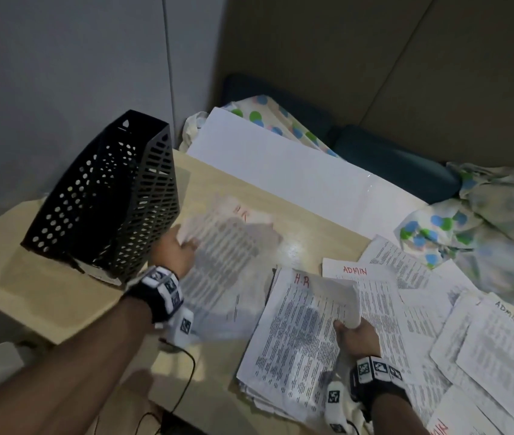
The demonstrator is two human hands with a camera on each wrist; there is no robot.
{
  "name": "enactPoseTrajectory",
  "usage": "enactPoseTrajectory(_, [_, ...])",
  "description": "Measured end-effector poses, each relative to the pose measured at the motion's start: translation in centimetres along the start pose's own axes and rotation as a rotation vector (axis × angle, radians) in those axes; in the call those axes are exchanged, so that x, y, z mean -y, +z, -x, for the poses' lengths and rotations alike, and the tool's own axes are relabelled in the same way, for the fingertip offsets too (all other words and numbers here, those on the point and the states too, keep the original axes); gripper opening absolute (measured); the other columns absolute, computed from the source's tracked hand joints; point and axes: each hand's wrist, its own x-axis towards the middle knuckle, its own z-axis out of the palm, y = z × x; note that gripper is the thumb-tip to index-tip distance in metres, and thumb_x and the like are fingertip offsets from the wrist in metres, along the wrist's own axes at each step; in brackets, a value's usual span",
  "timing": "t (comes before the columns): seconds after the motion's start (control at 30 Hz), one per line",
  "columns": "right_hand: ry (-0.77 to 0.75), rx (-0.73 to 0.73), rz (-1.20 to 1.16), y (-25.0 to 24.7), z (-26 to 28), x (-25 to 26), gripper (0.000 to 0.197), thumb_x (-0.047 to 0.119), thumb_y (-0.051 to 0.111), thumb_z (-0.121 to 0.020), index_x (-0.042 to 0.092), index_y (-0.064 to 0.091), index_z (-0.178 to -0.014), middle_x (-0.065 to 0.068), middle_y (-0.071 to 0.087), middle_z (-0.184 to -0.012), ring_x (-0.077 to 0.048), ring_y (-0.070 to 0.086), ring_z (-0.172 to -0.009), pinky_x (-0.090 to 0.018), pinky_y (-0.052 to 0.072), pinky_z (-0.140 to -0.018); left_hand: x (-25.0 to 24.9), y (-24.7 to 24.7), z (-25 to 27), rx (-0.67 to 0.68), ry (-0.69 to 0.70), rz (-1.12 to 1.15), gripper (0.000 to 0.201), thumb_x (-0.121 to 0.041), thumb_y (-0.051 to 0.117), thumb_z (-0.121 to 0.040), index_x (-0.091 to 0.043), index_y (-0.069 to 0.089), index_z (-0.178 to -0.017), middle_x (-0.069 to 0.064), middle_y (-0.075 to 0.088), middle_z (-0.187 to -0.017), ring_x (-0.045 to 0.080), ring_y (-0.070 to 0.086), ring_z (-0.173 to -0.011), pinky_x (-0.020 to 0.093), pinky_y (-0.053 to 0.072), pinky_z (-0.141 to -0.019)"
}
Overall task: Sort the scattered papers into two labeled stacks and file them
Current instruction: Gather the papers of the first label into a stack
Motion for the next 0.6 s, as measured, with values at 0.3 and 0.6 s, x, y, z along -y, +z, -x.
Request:
enactPoseTrajectory(0.3, [-0.053, 0.095, -0.162, 1.3, 0.5, 1.4, 0.035, 0.043, 0.073, -0.08, 0.009, 0.066, -0.079, -0.005, 0.067, -0.067, -0.025, 0.065, -0.066, -0.028, 0.051, -0.054, -7.5, -0.4, 0.9, 0.282, 0.263, 0.292, 0.016, -0.015, 0.07, -0.083, -0.019, 0.064, -0.097, -0.008, 0.066, -0.081, 0.007, 0.062, -0.074, 0.021, 0.05, -0.066])
enactPoseTrajectory(0.6, [0.03, 0.213, -0.256, 2.3, 0.8, 2.0, 0.023, 0.018, 0.059, -0.088, 0.007, 0.062, -0.068, -0.009, 0.065, -0.063, -0.026, 0.061, -0.065, -0.033, 0.05, -0.063, -0.7, 8.8, 4.1, 0.471, 0.042, -0.124, 0.087, -0.02, 0.079, -0.074, -0.015, 0.028, -0.144, 0.012, 0.047, -0.141, 0.03, 0.05, -0.123, 0.033, 0.045, -0.088])
